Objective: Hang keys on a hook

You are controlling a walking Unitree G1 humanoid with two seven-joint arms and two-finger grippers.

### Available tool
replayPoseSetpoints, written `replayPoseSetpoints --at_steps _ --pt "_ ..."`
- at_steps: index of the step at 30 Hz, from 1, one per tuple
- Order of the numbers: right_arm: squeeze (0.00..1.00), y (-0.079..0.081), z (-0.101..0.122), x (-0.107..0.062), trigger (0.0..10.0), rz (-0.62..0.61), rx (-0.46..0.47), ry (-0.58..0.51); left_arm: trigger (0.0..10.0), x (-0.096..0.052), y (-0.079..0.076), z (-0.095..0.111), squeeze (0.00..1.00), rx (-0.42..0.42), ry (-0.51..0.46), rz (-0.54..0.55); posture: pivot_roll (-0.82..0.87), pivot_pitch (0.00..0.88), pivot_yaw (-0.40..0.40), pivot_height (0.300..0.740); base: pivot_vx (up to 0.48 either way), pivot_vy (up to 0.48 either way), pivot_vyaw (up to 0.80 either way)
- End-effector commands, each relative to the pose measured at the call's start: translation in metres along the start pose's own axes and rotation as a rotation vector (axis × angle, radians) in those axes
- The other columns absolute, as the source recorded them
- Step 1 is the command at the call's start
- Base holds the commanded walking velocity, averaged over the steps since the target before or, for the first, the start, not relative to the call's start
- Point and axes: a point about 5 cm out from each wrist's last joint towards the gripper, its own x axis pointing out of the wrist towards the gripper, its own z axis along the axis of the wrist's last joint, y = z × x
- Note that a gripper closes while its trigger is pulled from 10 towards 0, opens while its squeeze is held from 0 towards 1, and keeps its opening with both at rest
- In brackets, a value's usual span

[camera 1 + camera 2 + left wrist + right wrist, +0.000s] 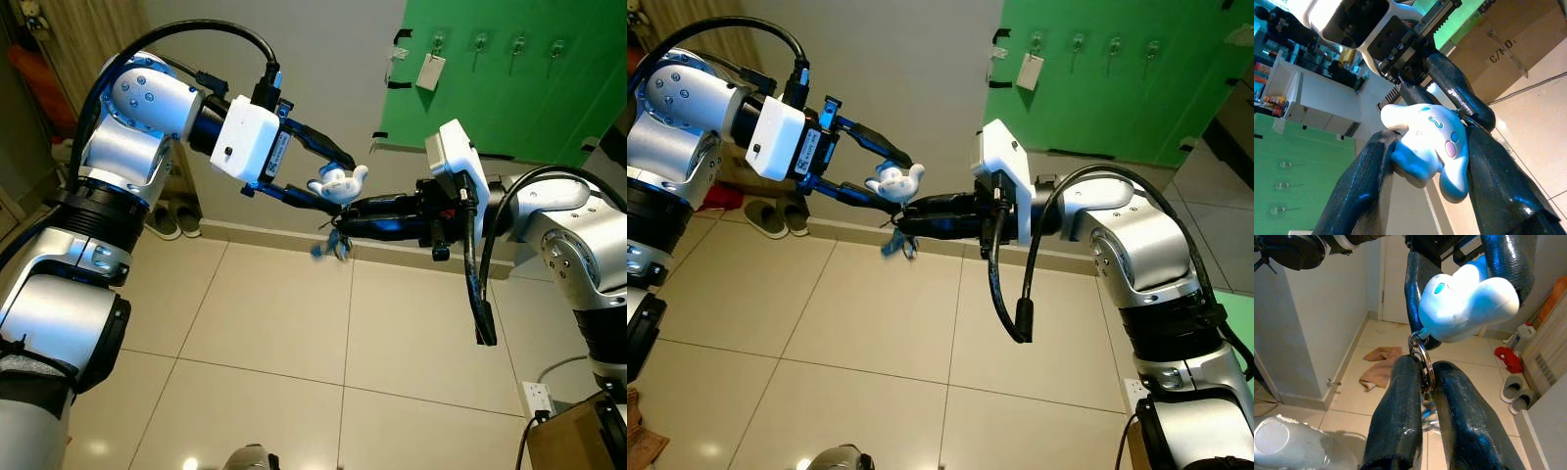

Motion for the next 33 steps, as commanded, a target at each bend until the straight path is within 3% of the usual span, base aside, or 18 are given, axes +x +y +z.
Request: replayPoseSetpoints --at_steps 1,6,11,12,20,22,28,29,32,33 --pt "0.0 -0.001 0.005 -0.004 0.0 -0.006 -0.011 -0.006 10.0 -0.003 0.002 0.004 0.0 0.017 0.007 -0.01 0.0 0.0 -0.005 0.74 0.0 0.0 0.0" --pt "0.0 -0.001 0.005 -0.005 0.0 -0.005 -0.008 -0.01 10.0 -0.005 0.001 0.003 0.0 0.005 0.005 -0.006 0.0 0.0 -0.007 0.74 0.0 0.0 0.0" --pt "0.0 -0.001 0.006 -0.005 0.0 -0.018 0.001 -0.02 10.0 -0.009 0.0 -0.002 0.0 -0.098 0.04 -0.027 0.0 0.0 -0.005 0.74 0.0 0.0 0.0" --pt "0.0 -0.001 0.006 -0.006 0.0 -0.023 0.004 -0.02 10.0 -0.01 0.003 -0.001 1.0 -0.149 0.009 -0.01 0.0 0.0 -0.003 0.74 0.446 0.0 0.0" --pt "0.0 -0.001 0.003 -0.008 0.0 -0.037 0.012 -0.01 10.0 -0.013 0.002 -0.004 1.0 -0.198 0.0 0.001 -0.01 0.0 -0.002 0.74 0.112 0.0 0.0" --pt "0.0 -0.002 -0.001 -0.009 0.0 -0.053 -0.004 0.031 9.5 -0.018 0.001 -0.006 1.0 -0.236 0.006 0.021 -0.01 0.0 -0.006 0.74 0.0 0.0 0.0" --pt "0.0 -0.002 -0.002 -0.012 0.0 -0.084 -0.013 0.038 10.0 -0.02 -0.003 -0.01 1.0 -0.285 -0.006 0.051 -0.01 0.0 -0.015 0.74 0.0 0.0 0.0" --pt "0.0 -0.004 -0.004 -0.013 0.0 -0.125 -0.009 0.032 10.0 -0.021 -0.005 -0.016 1.0 -0.324 0.009 0.113 -0.01 0.0 -0.011 0.74 0.0 0.0 0.0" --pt "0.0 -0.004 -0.005 -0.013 0.0 -0.143 -0.008 0.031 10.0 -0.021 -0.006 -0.018 1.0 -0.34 0.017 0.147 -0.01 0.0 -0.009 0.74 0.0 0.0 0.0" --pt "0.0 -0.009 -0.01 -0.014 0.0 -0.221 -0.016 0.056 10.0 -0.022 -0.006 -0.022 1.0 -0.375 0.011 0.231 -0.01 0.0 -0.006 0.74 0.0 0.0 0.0"
